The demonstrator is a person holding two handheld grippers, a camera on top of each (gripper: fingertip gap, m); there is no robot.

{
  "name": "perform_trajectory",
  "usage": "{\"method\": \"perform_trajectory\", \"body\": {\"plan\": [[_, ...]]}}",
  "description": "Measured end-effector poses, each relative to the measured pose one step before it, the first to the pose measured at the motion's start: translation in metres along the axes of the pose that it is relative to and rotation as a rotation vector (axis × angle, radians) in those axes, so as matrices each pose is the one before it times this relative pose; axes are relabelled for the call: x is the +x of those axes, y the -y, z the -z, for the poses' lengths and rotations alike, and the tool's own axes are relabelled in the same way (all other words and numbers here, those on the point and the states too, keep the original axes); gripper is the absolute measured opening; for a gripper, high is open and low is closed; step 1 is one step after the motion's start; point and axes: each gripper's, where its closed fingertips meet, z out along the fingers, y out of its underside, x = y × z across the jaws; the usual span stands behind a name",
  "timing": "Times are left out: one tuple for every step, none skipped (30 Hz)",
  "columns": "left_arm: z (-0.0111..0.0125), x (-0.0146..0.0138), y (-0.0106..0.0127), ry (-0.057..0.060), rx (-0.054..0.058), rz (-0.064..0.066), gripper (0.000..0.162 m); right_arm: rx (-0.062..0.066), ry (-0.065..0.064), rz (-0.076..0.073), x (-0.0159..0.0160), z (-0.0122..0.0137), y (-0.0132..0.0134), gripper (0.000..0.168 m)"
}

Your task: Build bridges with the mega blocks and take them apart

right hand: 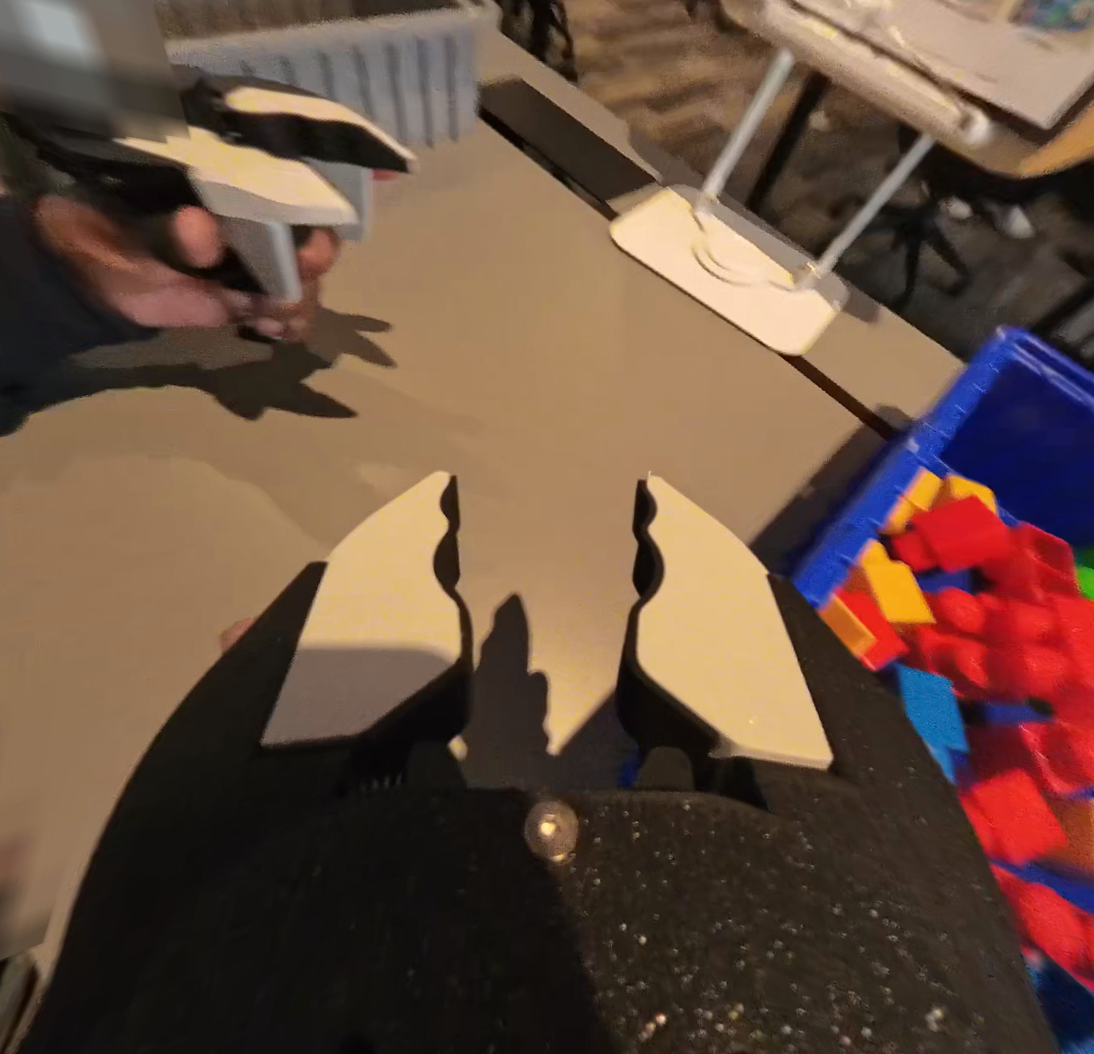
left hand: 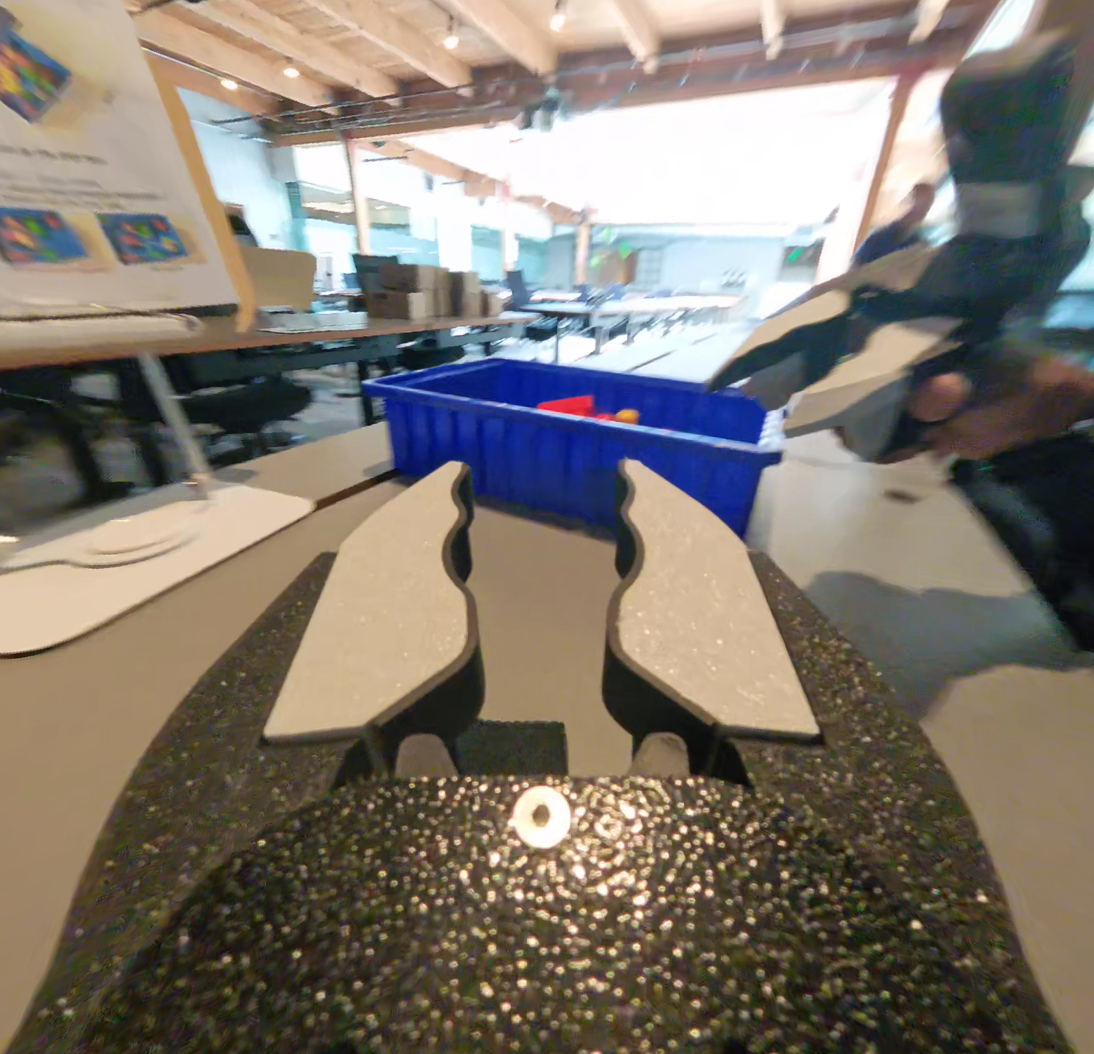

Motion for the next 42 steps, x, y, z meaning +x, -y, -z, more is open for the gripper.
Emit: {"method": "perform_trajectory", "body": {"plan": [[0.00591,-0.00180,0.00062,0.0485,-0.0369,-0.0669,0.047,0.0354,0.0273,0.0230,-0.01778,-0.00085,0.00152,0.054],[0.00768,-0.00380,-0.00152,0.0566,-0.0446,-0.0553,0.047,0.0144,0.0312,0.0248,-0.01815,-0.00326,-0.00225,0.050],[0.00869,-0.00634,-0.00392,0.0647,-0.0542,-0.0383,0.048,-0.0106,0.0286,0.0187,-0.01620,-0.00617,-0.00674,0.050],[0.00946,-0.00813,-0.00459,0.0646,-0.0562,-0.0253,0.049,-0.0260,0.0285,0.0117,-0.01409,-0.00809,-0.00996,0.051],[0.01009,-0.00991,-0.00450,0.0624,-0.0573,-0.0137,0.050,-0.0258,0.0285,0.0040,-0.01217,-0.00892,-0.01053,0.052],[0.01064,-0.01164,-0.00362,0.0590,-0.0552,-0.0056,0.051,-0.0233,0.0235,0.0003,-0.00967,-0.00865,-0.00973,0.053],[0.01136,-0.01332,-0.00233,0.0559,-0.0491,-0.0014,0.053,-0.0114,0.0124,0.0045,-0.00725,-0.00731,-0.00738,0.053],[0.01171,-0.01515,-0.00147,0.0548,-0.0498,0.0021,0.054,0.0029,0.0017,0.0137,-0.00532,-0.00584,-0.00469,0.052],[0.01175,-0.01674,-0.00003,0.0557,-0.0470,-0.0032,0.058,0.0071,-0.0151,0.0220,-0.00258,-0.00476,-0.00359,0.052],[0.01130,-0.01816,0.00103,0.0562,-0.0418,-0.0128,0.060,0.0067,-0.0330,0.0286,0.00004,-0.00364,-0.00334,0.051],[0.00984,-0.02024,0.00023,0.0626,-0.0466,-0.0254,0.059,0.0084,-0.0411,0.0287,0.00137,-0.00277,-0.00279,0.050],[0.00723,-0.02147,-0.00102,0.0637,-0.0513,-0.0282,0.059,0.0110,-0.0379,0.0211,0.00084,-0.00247,-0.00256,0.047],[0.00380,-0.02091,-0.00260,0.0544,-0.0546,-0.0200,0.060,0.0057,-0.0141,0.0161,-0.00238,-0.00258,-0.00297,0.046],[0.00034,-0.01767,-0.00437,0.0335,-0.0592,-0.0101,0.061,-0.0086,0.0063,0.0149,-0.00450,-0.00257,-0.00393,0.045],[-0.00341,-0.01415,-0.00602,0.0122,-0.0638,-0.0007,0.062,-0.0207,-0.0089,0.0265,-0.00133,-0.00108,-0.00242,0.045],[-0.00718,-0.01204,-0.00639,0.0041,-0.0607,0.0049,0.063,0.0019,-0.0127,0.0230,-0.00033,-0.00006,0.00094,0.046],[-0.01054,-0.01041,-0.00684,0.0008,-0.0594,0.0103,0.065,0.0021,-0.0024,0.0098,-0.00088,-0.00049,0.00030,0.043],[-0.01290,-0.00774,-0.00814,-0.0071,-0.0694,0.0116,0.067,-0.0105,-0.0040,0.0062,-0.00017,-0.00072,-0.00138,0.043],[-0.01363,-0.00289,-0.00816,-0.0239,-0.0736,0.0035,0.072,-0.0078,-0.0027,0.0059,-0.00018,-0.00052,-0.00111,0.044],[-0.01301,0.00177,-0.00636,-0.0431,-0.0623,0.0023,0.074,0.0006,-0.0049,0.0038,0.00013,0.00009,-0.00011,0.043],[-0.01136,0.00317,-0.00330,-0.0445,-0.0445,0.0112,0.076,0.0036,-0.0041,0.0009,0.00022,0.00040,0.00025,0.043],[-0.00914,0.00149,-0.00148,-0.0254,-0.0318,0.0071,0.076,0.0019,-0.0033,0.0001,0.00018,0.00055,-0.00005,0.043],[-0.00723,-0.00130,-0.00180,0.0011,-0.0296,-0.0064,0.076,0.0026,-0.0055,-0.0006,0.00072,0.00050,-0.00013,0.043],[-0.00565,-0.00313,-0.00262,0.0173,-0.0324,-0.0074,0.076,0.0036,-0.0039,-0.0028,0.00061,0.00059,0.00016,0.043],[-0.00465,-0.00151,-0.00307,0.0120,-0.0304,-0.0058,0.075,0.0030,-0.0023,-0.0039,0.00047,0.00046,0.00011,0.042],[-0.00420,0.00214,-0.00277,-0.0069,-0.0247,-0.0036,0.075,0.0024,-0.0029,-0.0034,0.00054,0.00046,-0.00004,0.042],[-0.00368,0.00592,-0.00285,-0.0272,-0.0221,-0.0061,0.070,0.0022,-0.0013,-0.0032,0.00042,0.00032,0.00012,0.042],[-0.00378,0.00634,-0.00409,-0.0222,-0.0263,-0.0132,0.064,0.0020,-0.0004,-0.0021,0.00015,0.00015,0.00008,0.042],[-0.00386,0.00566,-0.00524,-0.0109,-0.0324,-0.0166,0.059,0.0007,-0.0007,-0.0009,0.00019,0.00002,0.00009,0.042],[-0.00331,0.00143,-0.00371,0.0257,-0.0217,-0.0174,0.054,-0.0006,-0.0001,0.0002,-0.00005,-0.00008,-0.00009,0.042],[-0.00084,-0.00105,-0.00065,0.0453,-0.0026,-0.0201,0.048,-0.0006,-0.0004,0.0014,-0.00016,-0.00013,0.00006,0.042],[-0.00005,-0.00132,-0.00104,0.0453,-0.0086,-0.0110,0.043,0.0004,-0.0010,0.0032,-0.00029,0.00003,0.00012,0.042],[0.00005,-0.00112,-0.00146,0.0484,-0.0096,-0.0165,0.041,-0.0001,-0.0011,0.0038,-0.00025,0.00007,0.00005,0.042],[0.00064,-0.00032,-0.00166,0.0470,-0.0089,-0.0230,0.038,-0.0005,-0.0012,0.0041,-0.00038,0.00005,-0.00013,0.042],[0.00128,-0.00030,-0.00154,0.0471,-0.0089,-0.0179,0.035,0.0006,-0.0024,0.0040,-0.00017,0.00026,0.00007,0.042],[0.00167,0.00012,-0.00156,0.0470,-0.0103,-0.0169,0.032,0.0014,-0.0035,0.0022,0.00009,0.00023,0.00016,0.042],[0.00213,0.00090,-0.00111,0.0444,-0.0056,-0.0151,0.028,0.0001,-0.0027,0.0004,0.00012,0.00014,0.00007,0.042],[0.00278,0.00312,0.00019,0.0270,0.0053,-0.0132,0.028,-0.0001,-0.0027,-0.0010,0.00035,0.00013,0.00000,0.041],[0.00319,0.00470,0.00115,0.0133,0.0130,0.0003,0.028,0.0000,-0.0024,-0.0016,0.00027,0.00012,0.00002,0.041],[0.00360,0.00504,0.00189,0.0079,0.0183,0.0003,0.028,-0.0007,-0.0009,-0.0017,0.00023,0.00007,-0.00012,0.040],[0.00426,0.00569,0.00152,0.0042,0.0133,-0.0114,0.028,-0.0024,0.0013,-0.0015,-0.00006,0.00012,-0.00027,0.040],[0.00498,0.00620,0.00145,0.0022,0.0083,-0.0160,0.028,-0.0057,0.0034,-0.0011,-0.00008,-0.00004,-0.00072,0.040]]}}
